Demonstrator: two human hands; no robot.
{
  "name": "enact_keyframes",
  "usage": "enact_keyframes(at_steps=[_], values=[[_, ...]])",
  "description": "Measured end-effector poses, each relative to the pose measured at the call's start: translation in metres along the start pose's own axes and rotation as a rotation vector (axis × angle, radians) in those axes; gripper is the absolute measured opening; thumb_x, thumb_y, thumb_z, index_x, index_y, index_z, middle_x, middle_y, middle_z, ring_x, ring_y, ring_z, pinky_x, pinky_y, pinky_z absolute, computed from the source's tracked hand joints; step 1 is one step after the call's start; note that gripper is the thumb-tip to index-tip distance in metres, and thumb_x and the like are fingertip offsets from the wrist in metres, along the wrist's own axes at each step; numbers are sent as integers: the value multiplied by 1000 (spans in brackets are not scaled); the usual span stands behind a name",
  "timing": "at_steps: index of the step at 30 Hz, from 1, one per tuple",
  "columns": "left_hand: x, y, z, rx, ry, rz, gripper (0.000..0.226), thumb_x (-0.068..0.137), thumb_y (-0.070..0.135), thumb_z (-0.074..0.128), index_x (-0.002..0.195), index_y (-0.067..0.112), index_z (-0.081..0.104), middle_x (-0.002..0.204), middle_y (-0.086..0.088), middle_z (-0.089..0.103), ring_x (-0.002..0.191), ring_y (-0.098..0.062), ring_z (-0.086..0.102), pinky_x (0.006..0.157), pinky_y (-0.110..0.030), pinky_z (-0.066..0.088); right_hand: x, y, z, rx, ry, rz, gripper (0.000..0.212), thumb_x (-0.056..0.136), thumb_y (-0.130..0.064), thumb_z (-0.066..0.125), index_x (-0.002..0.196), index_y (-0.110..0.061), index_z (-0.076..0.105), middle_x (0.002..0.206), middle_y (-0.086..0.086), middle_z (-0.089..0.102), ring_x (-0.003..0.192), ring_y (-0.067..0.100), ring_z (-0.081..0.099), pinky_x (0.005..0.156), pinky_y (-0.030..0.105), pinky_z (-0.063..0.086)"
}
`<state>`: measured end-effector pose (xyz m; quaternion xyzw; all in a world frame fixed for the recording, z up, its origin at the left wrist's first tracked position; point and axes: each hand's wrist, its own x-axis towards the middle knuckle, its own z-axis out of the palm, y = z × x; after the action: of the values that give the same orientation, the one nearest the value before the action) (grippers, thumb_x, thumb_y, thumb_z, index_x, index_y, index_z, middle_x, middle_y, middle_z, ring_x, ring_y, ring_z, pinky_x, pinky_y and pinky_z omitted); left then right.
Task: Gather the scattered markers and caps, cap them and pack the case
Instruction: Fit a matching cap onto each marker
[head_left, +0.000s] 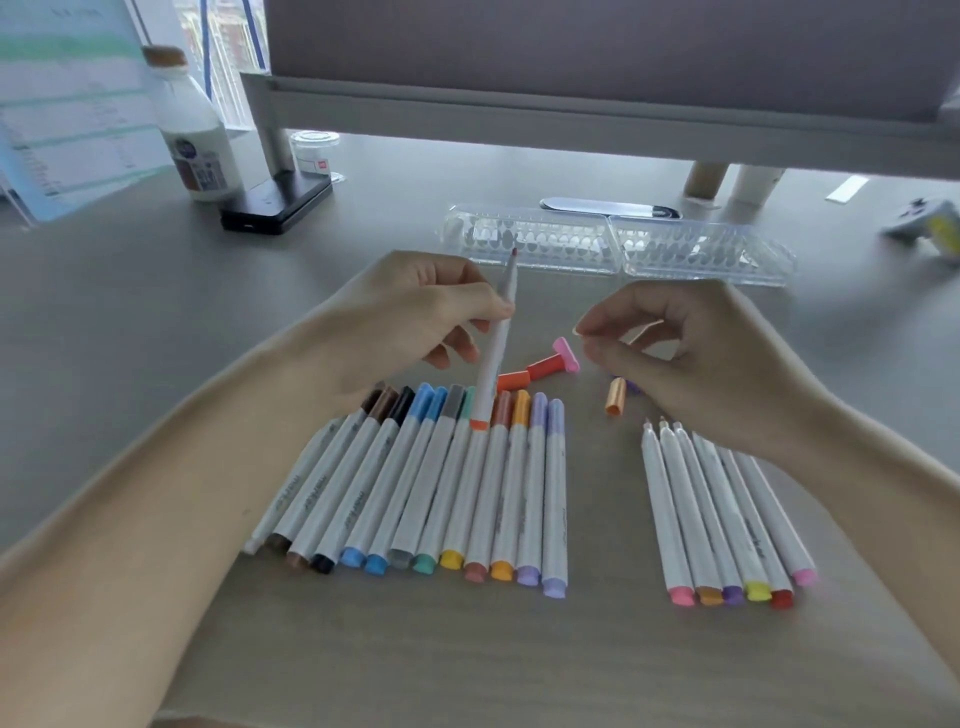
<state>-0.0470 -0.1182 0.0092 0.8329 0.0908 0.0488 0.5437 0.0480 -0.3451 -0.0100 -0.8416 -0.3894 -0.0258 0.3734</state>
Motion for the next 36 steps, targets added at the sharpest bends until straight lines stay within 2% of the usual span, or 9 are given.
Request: enact_keyframes(at_steps=[6,9,12,18,22,26,29,33,36], values=[[-2,2,2,-69,13,1,17,100,23,63,97,9,74,90,-4,80,76,-14,72,85,-39,54,37,-23,13,-325,-286,-57,17,86,-48,74,102,-42,73,114,-17,64,105,5,57,81,26,38],[-3,3,1,-73,13,-3,19,101,22,62,101,6,72,90,-5,80,76,-13,73,86,-39,54,51,-24,23,-338,-369,-66,24,86,-51,74,107,-40,74,115,-18,60,104,3,51,86,26,35],[-3,2,0,-77,22,3,18,101,21,62,101,6,72,88,-4,80,78,-13,73,86,-38,53,56,-27,27,-332,-432,-64,26,85,-52,72,107,-38,75,111,-16,64,87,-3,52,75,22,37],[-1,-1,-1,-89,46,35,15,99,23,63,92,16,73,88,-4,79,79,-12,71,80,-34,47,62,-31,31,-358,-497,-66,22,90,-51,69,104,-35,74,97,-2,72,87,13,64,78,31,48],[0,-3,-2,-88,80,51,19,101,27,62,92,16,76,89,-4,79,82,-14,70,83,-36,51,57,-31,24,-330,-411,-37,22,96,-45,64,112,-31,72,114,-12,65,103,7,58,85,29,43],[1,-3,-2,-78,117,49,19,101,31,64,98,18,78,89,1,79,82,-11,72,80,-29,56,44,-20,5,-169,-241,-3,14,93,-39,70,102,-28,73,95,-16,73,87,-4,65,82,21,52],[0,-5,2,38,151,125,11,97,29,70,98,21,77,90,5,78,78,-8,71,76,-25,57,27,-3,-11,24,-125,42,7,90,-27,75,97,-25,74,89,-11,78,85,3,73,88,31,57],[-3,-8,10,236,156,280,5,92,30,76,95,27,79,90,11,76,85,-7,71,82,-31,59,-1,10,-22,198,-66,87,14,87,-12,77,97,-21,75,91,-8,79,85,10,74,86,24,58],[-6,-8,14,300,114,327,5,92,31,76,95,32,79,90,16,76,89,-4,70,83,-32,59,-11,13,-20,288,-81,85,16,82,-18,79,98,-20,76,92,-3,80,86,17,76,80,22,59]])
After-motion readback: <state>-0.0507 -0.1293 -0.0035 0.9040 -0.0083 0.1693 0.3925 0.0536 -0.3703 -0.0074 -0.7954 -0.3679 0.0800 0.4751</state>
